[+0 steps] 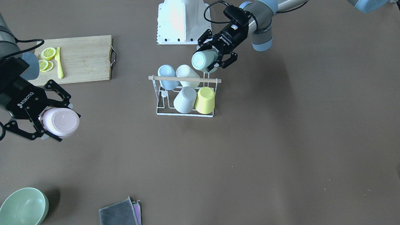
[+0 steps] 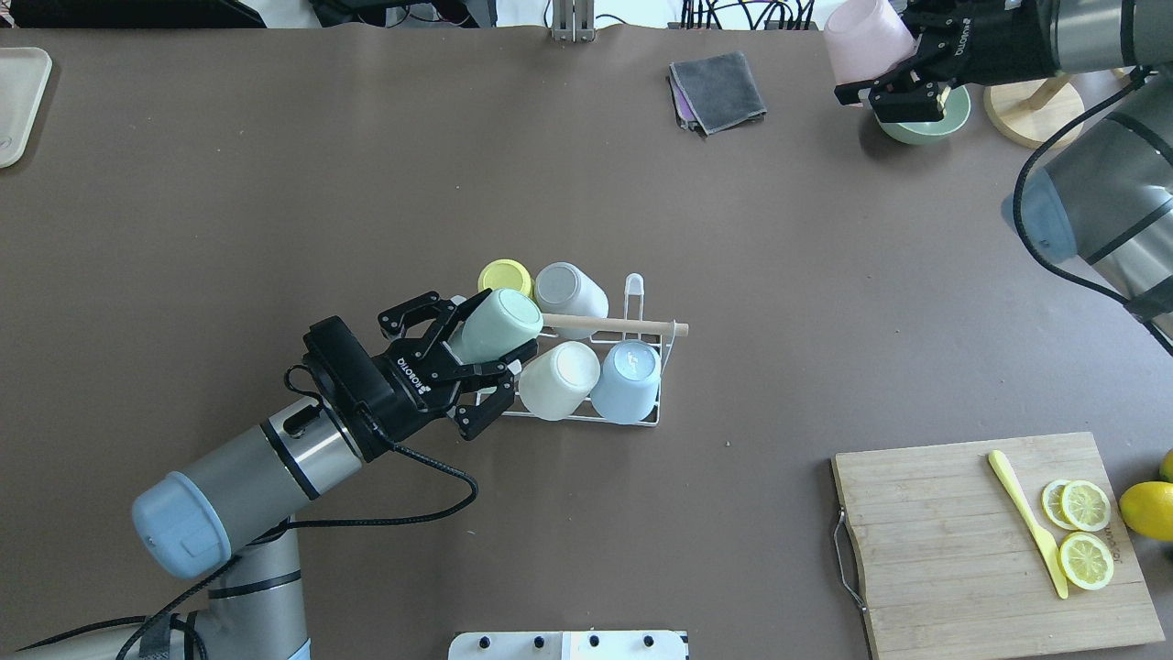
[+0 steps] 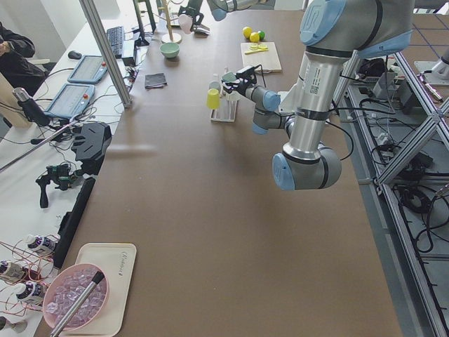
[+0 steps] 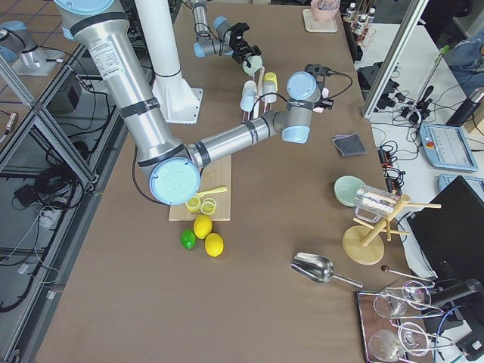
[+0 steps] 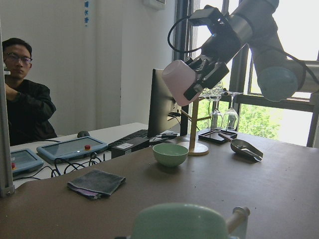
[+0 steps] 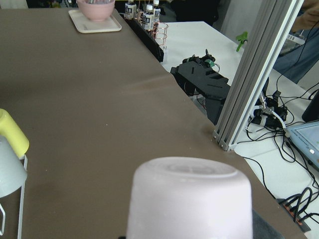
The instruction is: Place cup on cup holder
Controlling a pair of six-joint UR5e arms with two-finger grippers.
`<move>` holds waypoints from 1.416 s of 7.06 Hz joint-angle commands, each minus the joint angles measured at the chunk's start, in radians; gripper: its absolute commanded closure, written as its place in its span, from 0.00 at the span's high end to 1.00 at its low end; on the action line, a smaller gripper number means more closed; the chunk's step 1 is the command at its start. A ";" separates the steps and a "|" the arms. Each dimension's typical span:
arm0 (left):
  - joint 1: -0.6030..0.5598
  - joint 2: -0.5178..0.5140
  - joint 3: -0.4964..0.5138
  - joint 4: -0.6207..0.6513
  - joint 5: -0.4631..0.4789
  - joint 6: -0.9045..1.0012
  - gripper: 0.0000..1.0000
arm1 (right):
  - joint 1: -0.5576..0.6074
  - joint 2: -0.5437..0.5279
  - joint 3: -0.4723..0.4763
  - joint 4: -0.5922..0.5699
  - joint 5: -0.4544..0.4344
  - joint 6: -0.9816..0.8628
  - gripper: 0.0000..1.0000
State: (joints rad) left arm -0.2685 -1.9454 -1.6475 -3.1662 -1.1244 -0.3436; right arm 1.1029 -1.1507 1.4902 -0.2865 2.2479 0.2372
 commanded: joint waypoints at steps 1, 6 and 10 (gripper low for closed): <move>0.000 -0.010 0.003 0.002 0.000 0.000 0.00 | -0.126 -0.001 -0.022 0.322 -0.219 0.249 0.00; 0.000 -0.015 0.032 -0.005 0.002 0.000 0.00 | -0.402 0.006 -0.054 0.625 -0.528 0.376 0.00; 0.000 -0.015 0.052 -0.034 0.006 0.000 0.00 | -0.397 0.094 -0.200 0.604 -0.371 0.329 0.00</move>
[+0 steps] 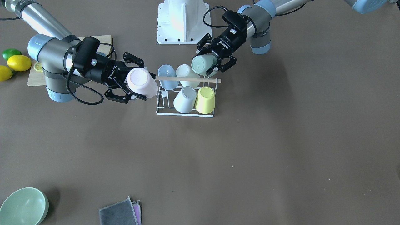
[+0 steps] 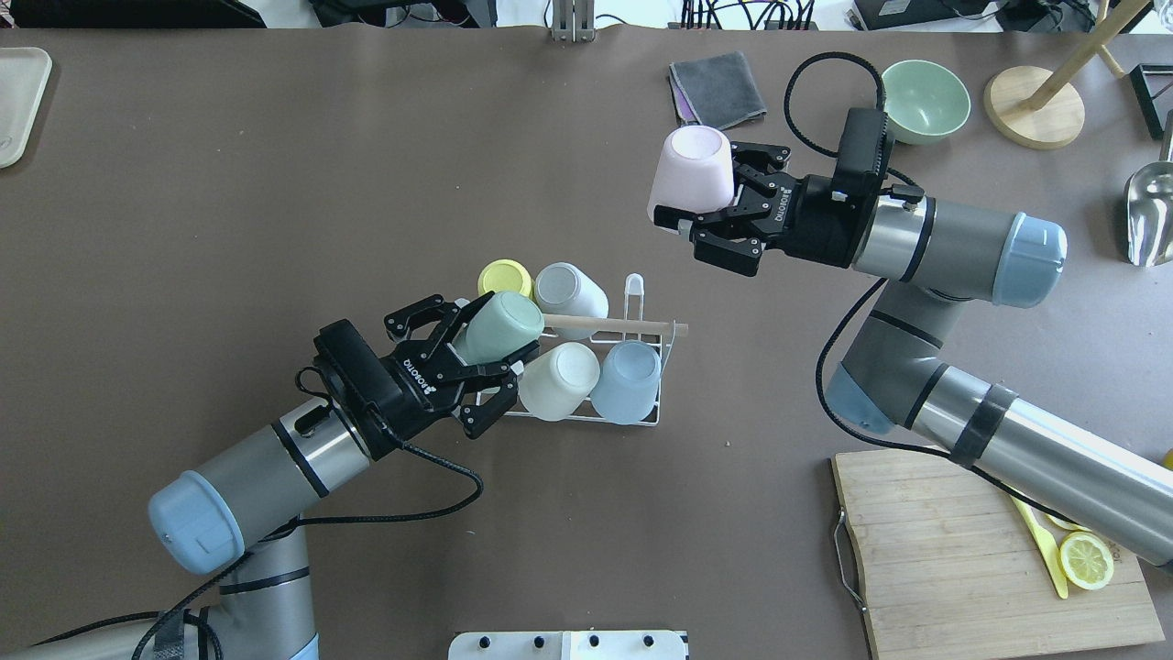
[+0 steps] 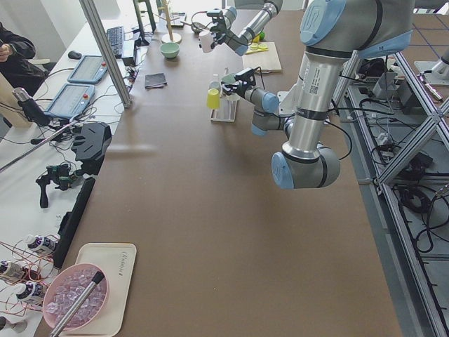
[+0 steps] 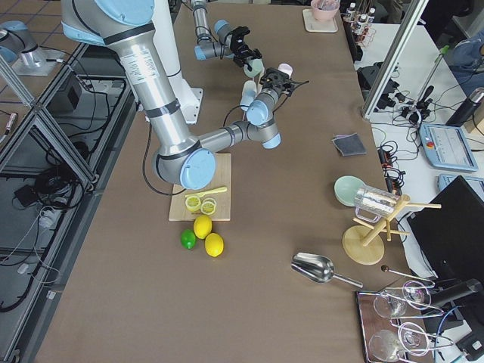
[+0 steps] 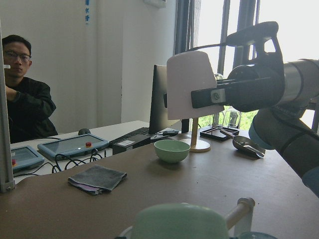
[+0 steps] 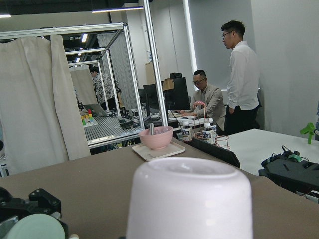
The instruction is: Place cup on cup holder
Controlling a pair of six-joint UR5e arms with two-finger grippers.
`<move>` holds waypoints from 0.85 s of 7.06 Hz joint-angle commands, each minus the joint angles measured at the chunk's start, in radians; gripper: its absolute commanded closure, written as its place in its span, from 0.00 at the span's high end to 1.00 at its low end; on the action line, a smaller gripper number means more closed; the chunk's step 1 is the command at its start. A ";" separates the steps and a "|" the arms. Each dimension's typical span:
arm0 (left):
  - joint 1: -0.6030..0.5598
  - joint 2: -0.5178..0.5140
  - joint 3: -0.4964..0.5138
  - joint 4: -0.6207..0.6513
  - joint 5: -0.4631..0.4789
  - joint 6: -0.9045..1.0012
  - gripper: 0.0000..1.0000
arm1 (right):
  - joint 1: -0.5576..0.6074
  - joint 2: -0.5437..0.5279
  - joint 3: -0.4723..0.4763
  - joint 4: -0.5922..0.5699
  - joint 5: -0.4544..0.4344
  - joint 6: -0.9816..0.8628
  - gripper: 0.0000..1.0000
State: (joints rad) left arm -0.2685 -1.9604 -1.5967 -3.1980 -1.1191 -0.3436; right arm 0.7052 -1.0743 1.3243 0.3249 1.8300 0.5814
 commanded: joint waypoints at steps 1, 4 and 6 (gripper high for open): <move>0.000 0.000 0.001 -0.002 0.001 0.000 0.00 | -0.003 0.020 -0.043 -0.010 0.098 -0.037 0.00; 0.002 0.002 0.009 -0.023 0.001 0.000 0.97 | -0.010 0.085 -0.097 -0.055 0.175 -0.080 0.00; 0.012 0.002 0.052 -0.090 0.001 0.035 0.97 | -0.016 0.082 -0.097 -0.089 0.215 -0.141 0.00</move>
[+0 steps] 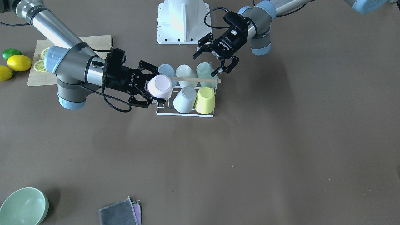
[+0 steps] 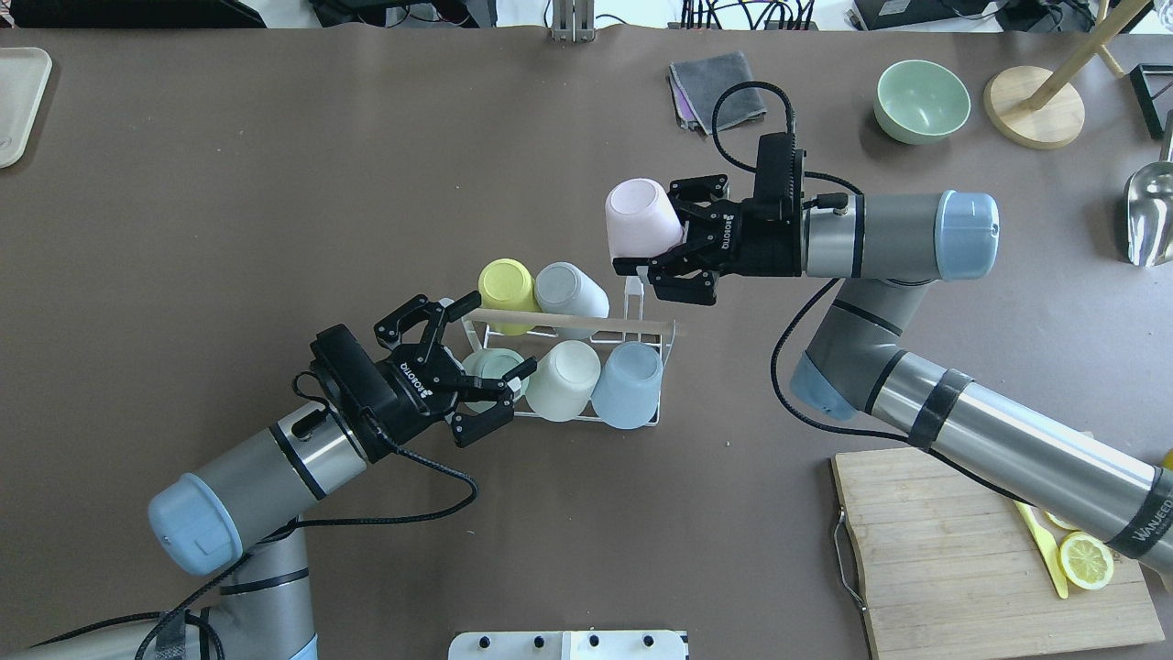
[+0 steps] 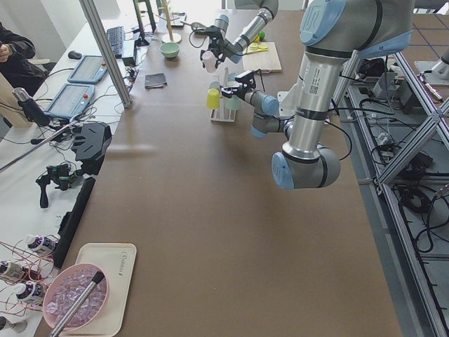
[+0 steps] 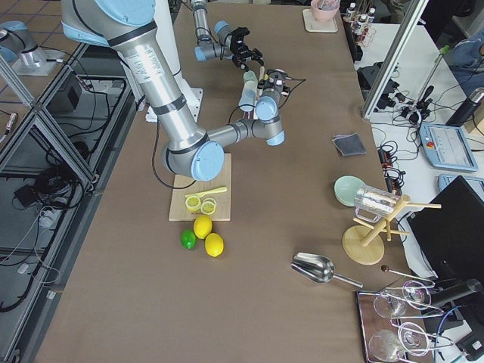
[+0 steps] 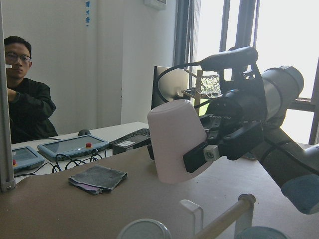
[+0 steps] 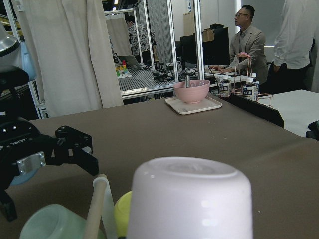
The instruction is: Place cup on cup holder
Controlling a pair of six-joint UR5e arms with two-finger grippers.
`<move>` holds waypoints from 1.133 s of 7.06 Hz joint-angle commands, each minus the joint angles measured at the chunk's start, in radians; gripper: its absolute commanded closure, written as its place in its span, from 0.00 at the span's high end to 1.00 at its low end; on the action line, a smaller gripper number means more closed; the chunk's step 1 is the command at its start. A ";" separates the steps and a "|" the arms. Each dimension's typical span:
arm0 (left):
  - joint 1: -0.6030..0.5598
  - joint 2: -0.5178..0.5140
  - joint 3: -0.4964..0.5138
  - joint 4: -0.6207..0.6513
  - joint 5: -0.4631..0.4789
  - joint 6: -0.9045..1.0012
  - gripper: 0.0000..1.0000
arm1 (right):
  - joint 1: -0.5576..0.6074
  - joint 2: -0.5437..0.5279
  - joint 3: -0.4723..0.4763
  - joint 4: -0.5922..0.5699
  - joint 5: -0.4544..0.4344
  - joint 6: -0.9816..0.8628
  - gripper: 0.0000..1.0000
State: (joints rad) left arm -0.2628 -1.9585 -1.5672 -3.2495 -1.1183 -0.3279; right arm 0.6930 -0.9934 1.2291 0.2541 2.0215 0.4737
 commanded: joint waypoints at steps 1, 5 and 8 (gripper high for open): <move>0.007 0.003 0.024 -0.056 0.000 0.026 0.97 | -0.004 0.002 -0.010 -0.022 0.042 -0.039 0.00; -0.079 0.000 -0.013 -0.008 -0.005 0.023 0.98 | -0.013 0.002 -0.017 -0.022 0.049 -0.059 0.00; -0.275 0.004 -0.018 0.178 -0.011 0.020 0.98 | -0.023 0.006 -0.019 -0.024 0.063 -0.056 0.00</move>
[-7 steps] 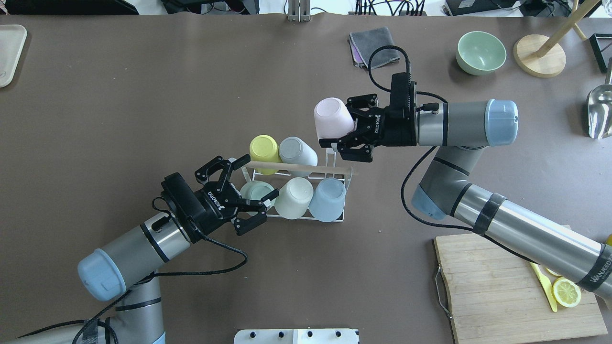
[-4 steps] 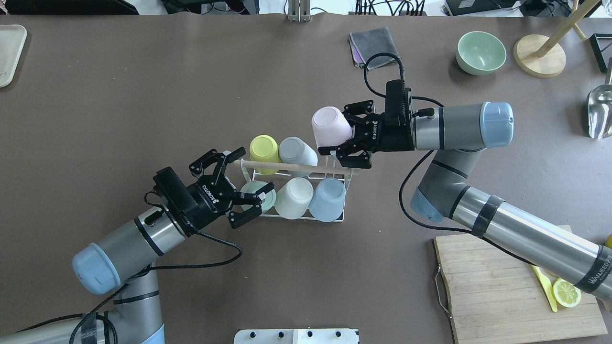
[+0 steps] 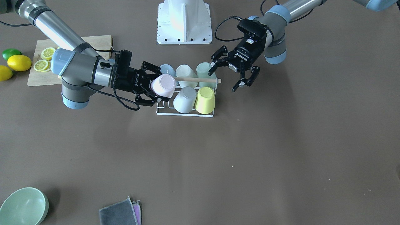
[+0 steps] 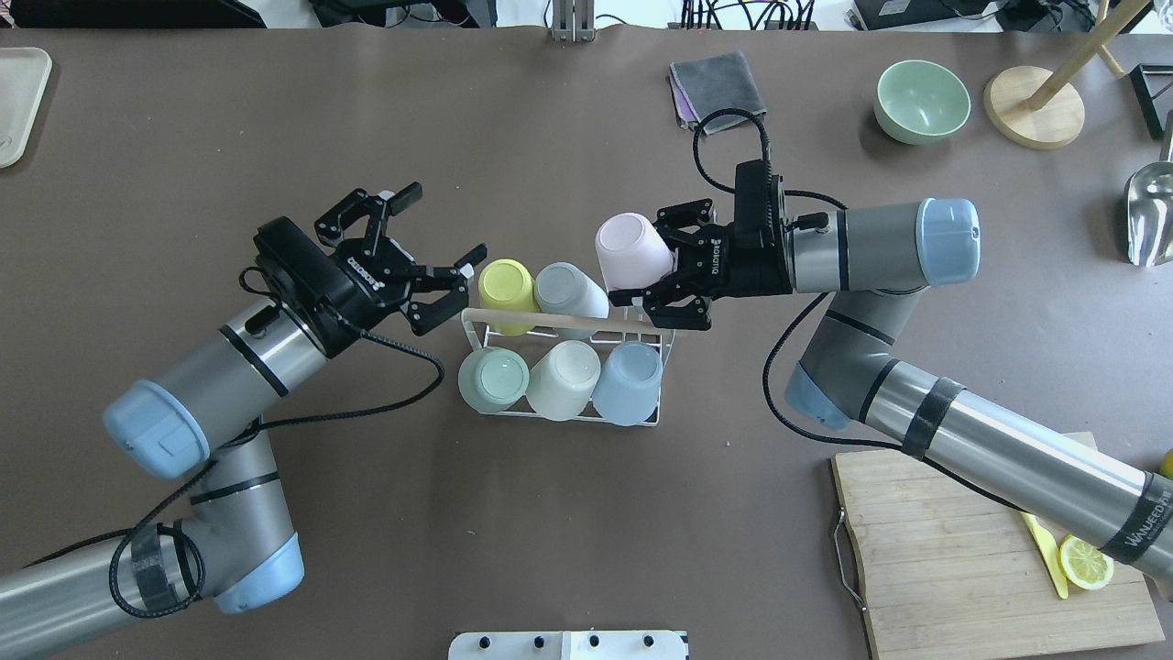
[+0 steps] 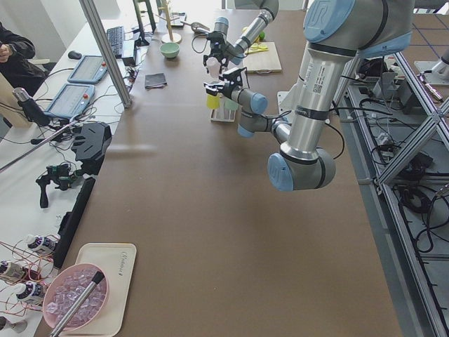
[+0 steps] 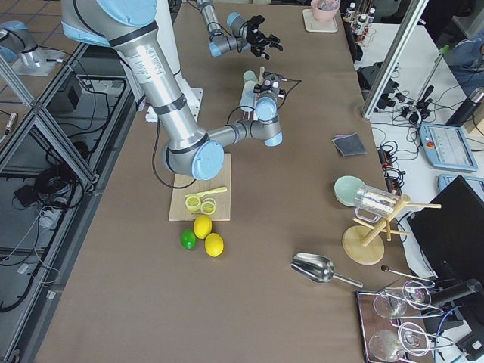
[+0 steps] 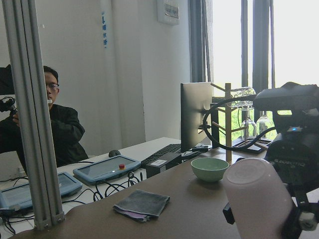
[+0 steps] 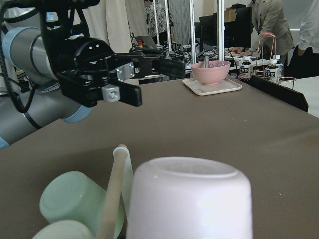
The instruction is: Place cup on cup holder
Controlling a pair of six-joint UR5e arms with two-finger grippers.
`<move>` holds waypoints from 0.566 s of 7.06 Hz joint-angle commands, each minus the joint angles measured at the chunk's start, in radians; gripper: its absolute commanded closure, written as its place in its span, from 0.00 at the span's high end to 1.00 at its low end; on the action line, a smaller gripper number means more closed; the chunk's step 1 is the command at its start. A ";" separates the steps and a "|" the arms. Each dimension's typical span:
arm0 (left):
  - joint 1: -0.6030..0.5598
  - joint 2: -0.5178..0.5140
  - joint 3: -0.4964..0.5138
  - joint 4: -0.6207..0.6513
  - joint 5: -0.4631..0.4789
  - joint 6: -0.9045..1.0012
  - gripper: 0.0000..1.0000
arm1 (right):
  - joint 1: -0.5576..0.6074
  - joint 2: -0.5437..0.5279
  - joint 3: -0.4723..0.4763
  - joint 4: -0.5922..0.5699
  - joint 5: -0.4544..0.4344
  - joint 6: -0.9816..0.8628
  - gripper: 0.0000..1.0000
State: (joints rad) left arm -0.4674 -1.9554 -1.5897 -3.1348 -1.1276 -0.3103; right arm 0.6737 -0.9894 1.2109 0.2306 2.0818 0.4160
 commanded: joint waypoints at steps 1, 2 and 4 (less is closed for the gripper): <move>-0.083 0.009 0.010 0.084 -0.004 0.000 0.98 | -0.002 0.001 0.007 -0.022 0.003 0.007 0.00; -0.083 0.012 0.033 0.085 -0.020 -0.003 0.98 | -0.002 0.003 0.007 -0.034 0.001 0.006 0.61; -0.126 0.010 0.037 0.200 -0.035 0.005 0.98 | -0.002 0.003 0.007 -0.033 0.000 0.012 1.00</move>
State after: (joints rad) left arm -0.5652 -1.9446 -1.5561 -2.9985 -1.1567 -0.3093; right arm 0.6718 -0.9866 1.2177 0.1992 2.0829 0.4248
